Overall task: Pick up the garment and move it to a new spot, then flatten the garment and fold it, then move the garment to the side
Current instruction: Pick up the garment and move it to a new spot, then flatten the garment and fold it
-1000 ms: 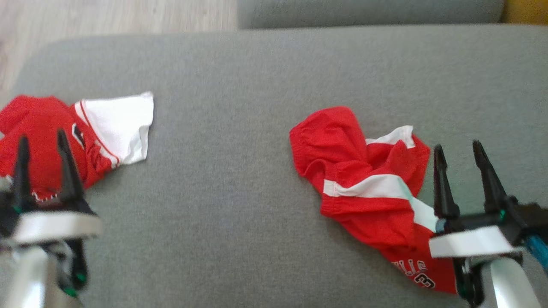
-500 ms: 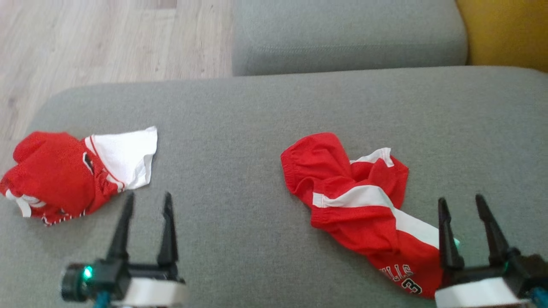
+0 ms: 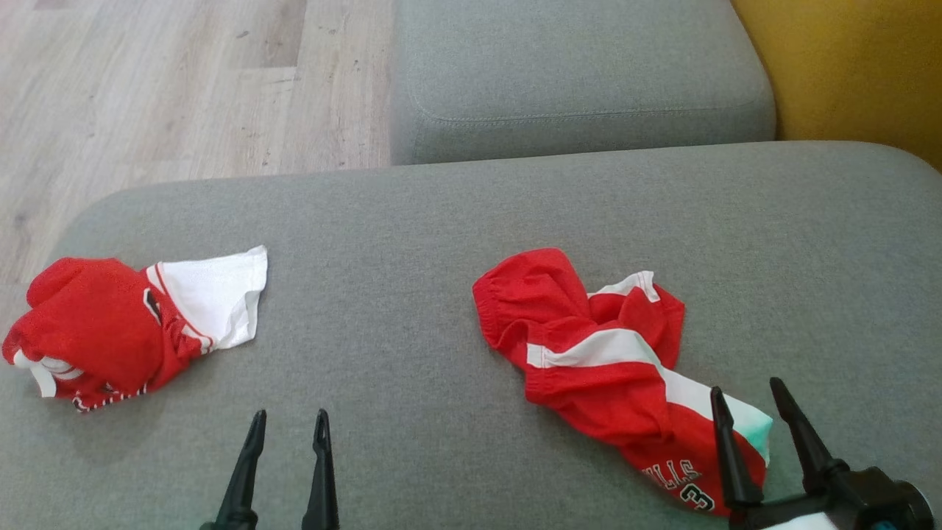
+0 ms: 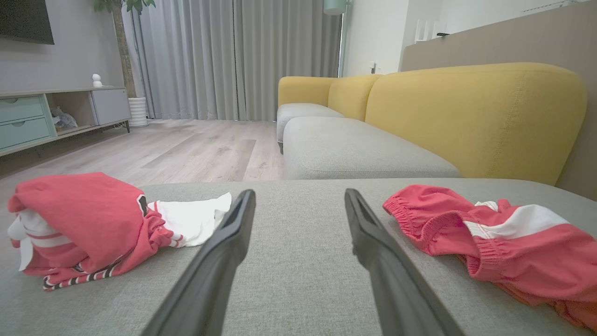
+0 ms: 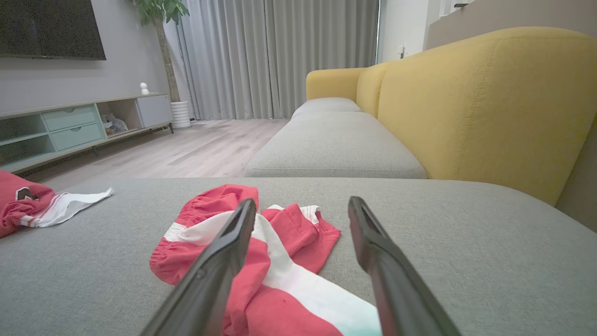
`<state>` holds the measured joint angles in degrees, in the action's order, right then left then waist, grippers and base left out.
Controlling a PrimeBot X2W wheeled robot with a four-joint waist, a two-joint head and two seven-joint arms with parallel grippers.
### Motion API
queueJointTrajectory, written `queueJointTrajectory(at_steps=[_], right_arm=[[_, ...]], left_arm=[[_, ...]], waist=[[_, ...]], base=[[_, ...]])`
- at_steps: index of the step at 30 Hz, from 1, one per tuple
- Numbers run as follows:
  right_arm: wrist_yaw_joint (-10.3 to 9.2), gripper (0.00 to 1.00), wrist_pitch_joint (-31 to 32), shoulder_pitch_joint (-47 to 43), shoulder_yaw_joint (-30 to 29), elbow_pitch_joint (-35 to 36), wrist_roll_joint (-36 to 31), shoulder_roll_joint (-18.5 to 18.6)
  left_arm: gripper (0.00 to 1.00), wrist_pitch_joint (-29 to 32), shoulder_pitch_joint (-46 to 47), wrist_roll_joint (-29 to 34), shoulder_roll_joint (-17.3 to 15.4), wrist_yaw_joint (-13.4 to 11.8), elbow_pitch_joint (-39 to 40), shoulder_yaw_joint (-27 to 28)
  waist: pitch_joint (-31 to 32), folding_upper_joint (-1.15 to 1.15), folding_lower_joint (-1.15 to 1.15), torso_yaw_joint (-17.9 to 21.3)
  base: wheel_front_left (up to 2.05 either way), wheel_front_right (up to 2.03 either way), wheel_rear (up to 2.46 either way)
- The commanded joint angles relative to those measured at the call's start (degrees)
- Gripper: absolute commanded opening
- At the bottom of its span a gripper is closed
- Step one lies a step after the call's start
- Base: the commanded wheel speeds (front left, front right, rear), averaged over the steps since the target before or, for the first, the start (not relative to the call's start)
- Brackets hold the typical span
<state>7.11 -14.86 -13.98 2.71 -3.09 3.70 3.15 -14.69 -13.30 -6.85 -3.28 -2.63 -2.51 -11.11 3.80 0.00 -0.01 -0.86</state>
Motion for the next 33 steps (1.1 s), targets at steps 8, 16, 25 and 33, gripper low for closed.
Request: queueJointTrajectory(at_steps=[8,16,25,33], right_arm=[[0.37,1.00,-0.14,1.20,2.65,1.04,-0.04,2.08],[0.37,1.00,-0.14,1.05,3.18,0.67,-0.07,2.09],[0.37,1.00,-0.14,1.26,4.36,0.58,-0.05,2.42],[0.37,1.00,-0.14,2.53,5.46,0.56,-0.51,3.27]], left_arm=[[1.00,-0.30,2.21,-0.37,0.39,-2.20,2.73,0.14],[1.00,-0.30,1.82,0.26,0.40,-2.01,2.48,0.08],[1.00,-0.30,1.73,-0.40,0.40,-1.11,2.21,0.00],[1.00,-0.30,7.87,-10.43,0.40,3.77,-3.14,-5.41]], waist=[[-0.03,0.00,0.01,-0.55],[0.46,0.00,0.01,-0.66],[0.31,0.00,0.01,-0.42],[-1.79,0.00,0.01,2.43]], base=[[0.00,0.00,0.00],[0.00,0.00,0.00],[0.00,0.00,0.00],[0.00,0.00,0.00]])
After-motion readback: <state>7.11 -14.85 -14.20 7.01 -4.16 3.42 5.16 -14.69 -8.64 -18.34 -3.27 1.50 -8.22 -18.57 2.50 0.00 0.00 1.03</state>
